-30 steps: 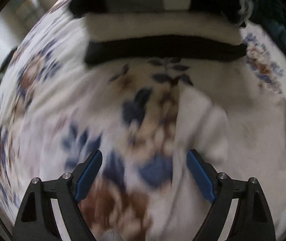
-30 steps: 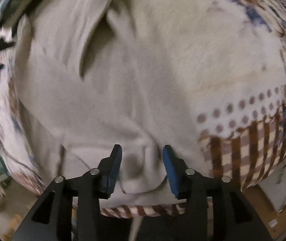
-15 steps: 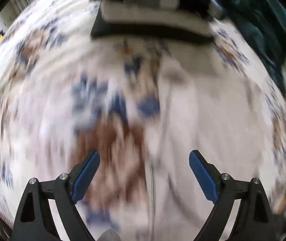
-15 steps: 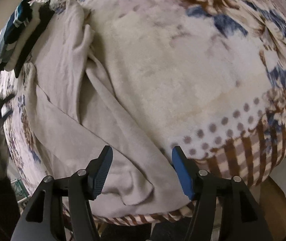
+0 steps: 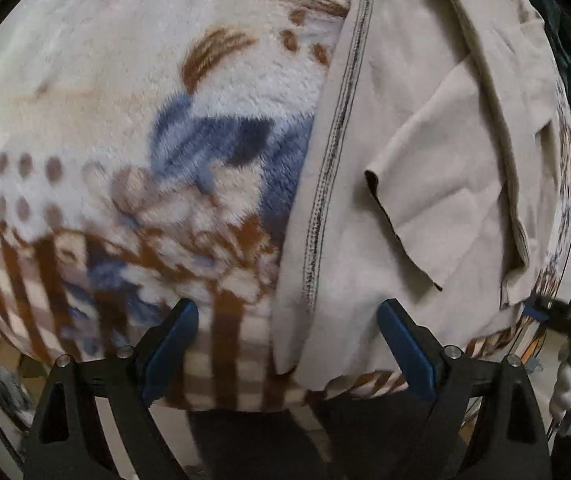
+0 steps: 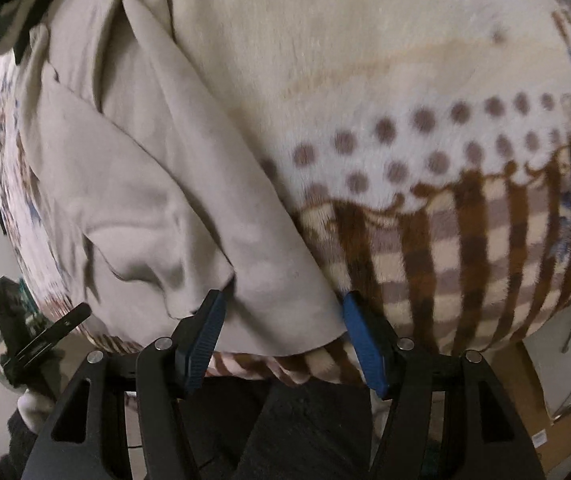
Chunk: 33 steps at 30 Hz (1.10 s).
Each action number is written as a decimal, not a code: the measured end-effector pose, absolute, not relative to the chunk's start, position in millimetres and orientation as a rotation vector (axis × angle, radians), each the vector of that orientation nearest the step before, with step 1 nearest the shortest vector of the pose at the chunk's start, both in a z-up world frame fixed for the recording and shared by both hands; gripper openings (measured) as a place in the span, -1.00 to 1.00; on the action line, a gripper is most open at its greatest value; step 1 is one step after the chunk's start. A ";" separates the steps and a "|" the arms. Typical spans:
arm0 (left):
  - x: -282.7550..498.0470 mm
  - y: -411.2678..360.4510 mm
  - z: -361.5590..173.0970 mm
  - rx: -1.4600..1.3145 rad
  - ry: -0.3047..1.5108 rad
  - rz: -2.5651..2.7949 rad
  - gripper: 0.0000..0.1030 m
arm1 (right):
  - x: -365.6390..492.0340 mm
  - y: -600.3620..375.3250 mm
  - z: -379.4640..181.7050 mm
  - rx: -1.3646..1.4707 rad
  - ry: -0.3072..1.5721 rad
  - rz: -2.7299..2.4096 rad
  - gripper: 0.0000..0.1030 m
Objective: Fold small clothes
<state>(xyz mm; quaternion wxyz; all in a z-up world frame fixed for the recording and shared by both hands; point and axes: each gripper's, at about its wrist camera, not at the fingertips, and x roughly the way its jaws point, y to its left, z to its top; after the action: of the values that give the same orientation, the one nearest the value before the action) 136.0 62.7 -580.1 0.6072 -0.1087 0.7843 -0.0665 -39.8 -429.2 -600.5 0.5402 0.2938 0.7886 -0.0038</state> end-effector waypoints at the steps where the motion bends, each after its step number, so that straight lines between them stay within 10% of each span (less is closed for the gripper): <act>1: 133.7 62.6 -580.3 -0.264 1.803 -0.146 0.79 | -41.9 -432.2 -602.6 0.713 1.885 0.005 0.24; 3: 132.3 65.2 -574.0 -0.328 1.764 -0.149 0.74 | -46.7 -441.1 -603.0 0.734 1.899 0.021 0.24; 5: 128.9 61.1 -567.5 -0.326 1.739 -0.157 -0.32 | -48.8 -443.2 -602.4 0.744 1.903 0.040 0.24; 7: 124.9 60.1 -564.9 -0.326 1.741 -0.192 -0.74 | -51.0 -444.2 -600.5 0.746 1.904 0.055 0.23; 15: 108.1 43.6 -549.5 -0.469 1.700 -0.283 -0.92 | -36.7 -397.9 -594.5 0.772 1.840 0.092 -0.79; 33: 290.2 61.5 -568.2 -0.912 1.524 -0.233 -0.89 | 129.2 -421.0 -529.6 0.840 1.447 0.060 -0.91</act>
<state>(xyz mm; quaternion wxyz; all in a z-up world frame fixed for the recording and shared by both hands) 290.2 61.5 -568.2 0.6252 -0.3972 0.6641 -0.1016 129.2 -421.0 -529.6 0.6695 0.3726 0.6421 0.0264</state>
